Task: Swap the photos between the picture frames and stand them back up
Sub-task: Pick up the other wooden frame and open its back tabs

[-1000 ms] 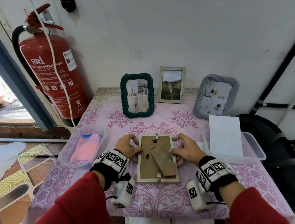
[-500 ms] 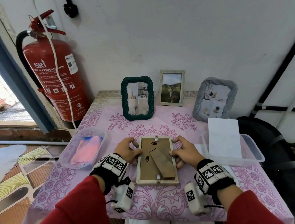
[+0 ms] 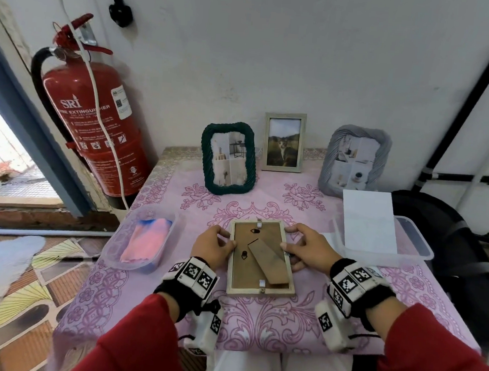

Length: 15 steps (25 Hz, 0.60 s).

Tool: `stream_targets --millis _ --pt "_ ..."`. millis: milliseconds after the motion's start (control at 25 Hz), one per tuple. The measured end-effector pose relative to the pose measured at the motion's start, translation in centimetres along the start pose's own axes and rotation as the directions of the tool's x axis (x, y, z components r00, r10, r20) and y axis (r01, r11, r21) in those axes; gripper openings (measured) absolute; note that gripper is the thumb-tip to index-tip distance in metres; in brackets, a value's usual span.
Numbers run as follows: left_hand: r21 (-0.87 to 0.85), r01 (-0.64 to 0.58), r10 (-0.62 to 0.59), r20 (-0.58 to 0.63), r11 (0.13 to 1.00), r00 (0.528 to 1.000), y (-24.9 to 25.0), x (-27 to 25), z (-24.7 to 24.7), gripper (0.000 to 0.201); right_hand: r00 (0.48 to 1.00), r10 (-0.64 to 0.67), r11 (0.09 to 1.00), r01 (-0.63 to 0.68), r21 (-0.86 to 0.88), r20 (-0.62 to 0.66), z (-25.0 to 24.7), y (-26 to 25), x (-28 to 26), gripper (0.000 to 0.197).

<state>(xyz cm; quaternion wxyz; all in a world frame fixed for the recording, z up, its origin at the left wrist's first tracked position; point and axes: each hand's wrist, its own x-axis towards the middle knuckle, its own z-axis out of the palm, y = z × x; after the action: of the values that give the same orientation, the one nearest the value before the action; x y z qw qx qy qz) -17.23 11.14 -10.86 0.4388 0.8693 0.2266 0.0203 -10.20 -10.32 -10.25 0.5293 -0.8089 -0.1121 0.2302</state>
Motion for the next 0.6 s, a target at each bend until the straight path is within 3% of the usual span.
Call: stream_targets --millis 80,160,280,360,440,520,600 --pt "0.142 -0.109 0.123 -0.091 0.984 0.988 0.2 -0.7 0.0 0.027 1.0 -0.001 0.998 0.001 -0.063 -0.005 -0.4 -0.3 -0.2 0.04" --pt "0.182 -0.271 0.289 -0.082 0.945 0.954 0.8 -1.6 -0.4 0.019 0.999 -0.032 0.987 0.025 -0.156 -0.044 -0.8 -0.7 -0.2 0.037" --pt "0.156 -0.467 0.434 0.203 0.871 0.878 2.0 -2.9 -1.0 0.009 0.978 -0.164 0.946 0.119 -0.301 -0.128 -0.9 -2.1 0.5 0.027" --pt "0.121 -0.539 0.452 0.41 0.834 0.792 2.7 -3.8 -1.1 0.014 0.963 -0.252 0.894 0.195 -0.403 -0.093 -0.6 -3.3 1.2 0.023" --pt "0.11 -0.569 0.437 0.529 0.815 0.727 3.1 -4.5 -0.8 0.021 0.96 -0.28 0.855 0.24 -0.46 -0.019 -0.1 -4.1 1.9 0.023" --pt "0.105 -0.574 0.424 0.57 0.812 0.704 3.0 -4.9 -0.6 0.029 0.962 -0.271 0.814 0.248 -0.526 0.033 0.4 -4.3 2.7 0.026" --pt "0.135 -0.58 0.422 0.56 0.803 0.713 2.7 -4.9 -0.6 0.036 0.965 -0.254 0.759 0.237 -0.606 0.06 0.6 -4.4 3.3 0.029"
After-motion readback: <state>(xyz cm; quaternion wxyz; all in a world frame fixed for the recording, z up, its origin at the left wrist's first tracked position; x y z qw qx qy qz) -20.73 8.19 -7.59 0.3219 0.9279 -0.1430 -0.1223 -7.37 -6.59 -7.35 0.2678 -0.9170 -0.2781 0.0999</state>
